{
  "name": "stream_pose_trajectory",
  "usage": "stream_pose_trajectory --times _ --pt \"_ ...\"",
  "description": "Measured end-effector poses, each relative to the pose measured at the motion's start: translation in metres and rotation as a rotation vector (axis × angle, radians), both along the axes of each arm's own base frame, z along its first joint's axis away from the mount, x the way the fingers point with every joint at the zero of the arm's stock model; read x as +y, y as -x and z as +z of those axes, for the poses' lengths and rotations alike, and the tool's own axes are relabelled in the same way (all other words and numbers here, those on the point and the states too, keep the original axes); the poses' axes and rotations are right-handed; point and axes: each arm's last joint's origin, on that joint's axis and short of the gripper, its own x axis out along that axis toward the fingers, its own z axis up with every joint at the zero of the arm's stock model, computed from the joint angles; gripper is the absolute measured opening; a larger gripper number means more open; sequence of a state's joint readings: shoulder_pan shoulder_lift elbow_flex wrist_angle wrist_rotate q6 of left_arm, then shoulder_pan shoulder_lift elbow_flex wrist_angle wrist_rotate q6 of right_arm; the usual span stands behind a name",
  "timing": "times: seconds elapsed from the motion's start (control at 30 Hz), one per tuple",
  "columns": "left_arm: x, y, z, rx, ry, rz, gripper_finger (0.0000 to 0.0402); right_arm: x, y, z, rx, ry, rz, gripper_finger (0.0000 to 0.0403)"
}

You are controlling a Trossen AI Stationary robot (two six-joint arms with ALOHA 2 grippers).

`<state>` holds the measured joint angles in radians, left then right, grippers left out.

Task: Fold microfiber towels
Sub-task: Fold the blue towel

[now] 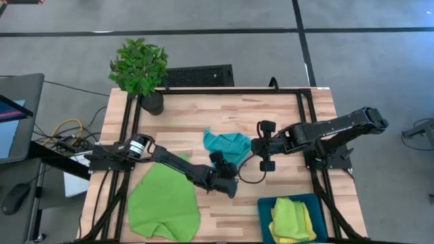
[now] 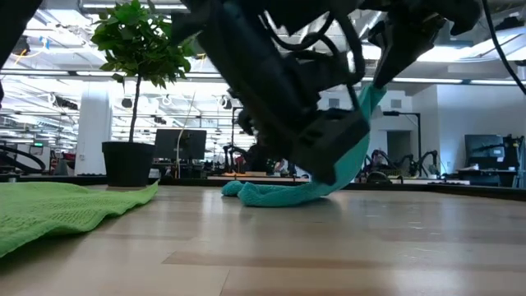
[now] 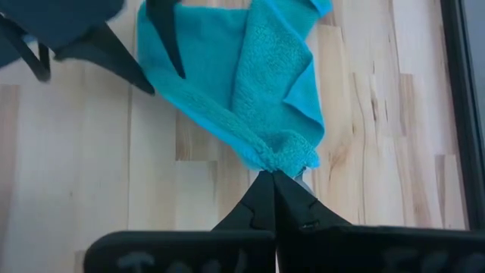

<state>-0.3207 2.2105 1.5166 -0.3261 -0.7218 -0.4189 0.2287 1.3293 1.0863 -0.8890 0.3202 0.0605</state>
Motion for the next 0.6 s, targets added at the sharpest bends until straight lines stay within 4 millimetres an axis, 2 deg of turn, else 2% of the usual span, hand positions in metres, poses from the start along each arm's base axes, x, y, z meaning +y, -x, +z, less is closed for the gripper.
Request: stream_pose_trajectory --times 0.27,0.6 --pt "-0.019 0.022 -0.008 0.143 -0.012 -0.006 0.0143 0.000 0.000 0.000 0.001 0.007 0.002 0.0008" --pt "-0.021 0.036 -0.013 0.229 -0.031 0.021 0.0143 0.000 0.000 0.000 0.001 0.007 0.003 0.0008"
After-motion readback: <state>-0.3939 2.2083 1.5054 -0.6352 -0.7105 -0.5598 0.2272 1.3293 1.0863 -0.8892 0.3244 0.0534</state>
